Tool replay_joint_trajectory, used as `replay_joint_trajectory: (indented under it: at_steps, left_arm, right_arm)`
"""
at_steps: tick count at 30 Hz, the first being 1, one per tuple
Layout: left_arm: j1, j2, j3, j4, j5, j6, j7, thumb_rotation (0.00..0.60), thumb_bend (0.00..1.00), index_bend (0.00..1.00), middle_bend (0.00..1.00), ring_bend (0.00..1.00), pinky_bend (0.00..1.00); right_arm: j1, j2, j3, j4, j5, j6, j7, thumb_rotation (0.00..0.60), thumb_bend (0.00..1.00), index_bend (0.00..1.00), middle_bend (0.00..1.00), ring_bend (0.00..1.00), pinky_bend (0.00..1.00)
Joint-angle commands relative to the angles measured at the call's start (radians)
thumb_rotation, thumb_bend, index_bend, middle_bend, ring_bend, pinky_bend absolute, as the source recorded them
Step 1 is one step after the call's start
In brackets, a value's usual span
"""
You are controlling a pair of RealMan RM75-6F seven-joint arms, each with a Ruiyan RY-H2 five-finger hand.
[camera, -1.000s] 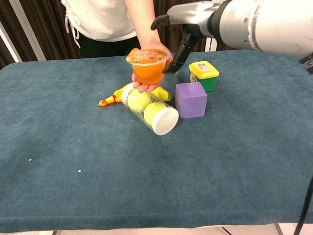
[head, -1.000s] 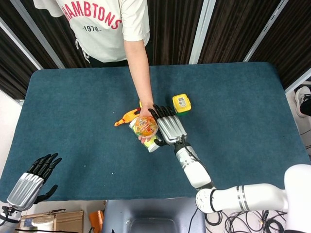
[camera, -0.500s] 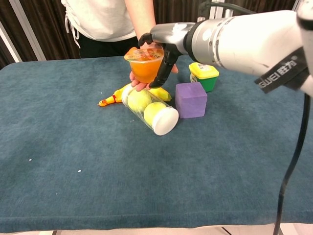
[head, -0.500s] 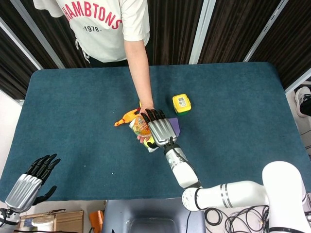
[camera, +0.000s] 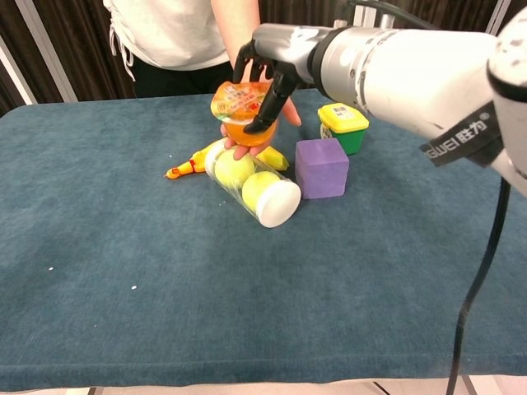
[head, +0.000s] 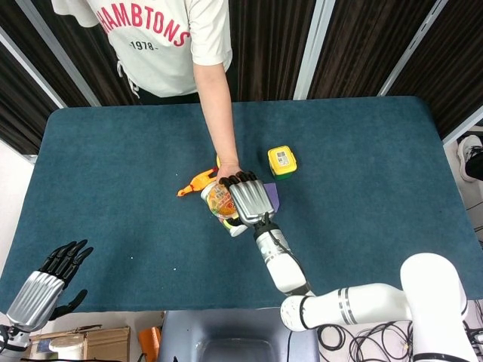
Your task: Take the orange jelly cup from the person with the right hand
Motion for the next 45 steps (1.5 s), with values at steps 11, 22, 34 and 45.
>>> replay_joint_trajectory:
  at_steps: [11, 22, 34, 45]
  left_arm:
    - [-0.002, -0.003, 0.003, -0.004, 0.002, -0.01, 0.012, 0.6, 0.36, 0.0, 0.0, 0.0, 0.13]
    - [0.002, -0.003, 0.003, -0.008, 0.007, 0.0, 0.016, 0.6, 0.36, 0.0, 0.0, 0.0, 0.13]
    - [0.008, 0.003, 0.007, 0.0, 0.011, 0.014, -0.001, 0.6, 0.36, 0.0, 0.0, 0.0, 0.13]
    - [0.022, 0.006, 0.006, 0.003, 0.017, 0.044, -0.003, 0.6, 0.36, 0.0, 0.0, 0.0, 0.13]
  right_arm:
    - [-0.259, 0.284, -0.113, -0.356, -0.396, 0.172, 0.186, 0.6, 0.16, 0.59, 0.36, 0.21, 0.27]
    - [-0.575, 0.386, -0.465, -0.108, -0.696, 0.13, 0.493, 0.6, 0.16, 0.51, 0.35, 0.21, 0.27]
    - [-0.608, 0.241, -0.458, 0.142, -0.663, -0.088, 0.557, 0.6, 0.16, 0.14, 0.16, 0.08, 0.25]
    - [-0.776, 0.444, -0.53, -0.017, -0.878, 0.146, 0.596, 0.6, 0.16, 0.0, 0.0, 0.0, 0.11]
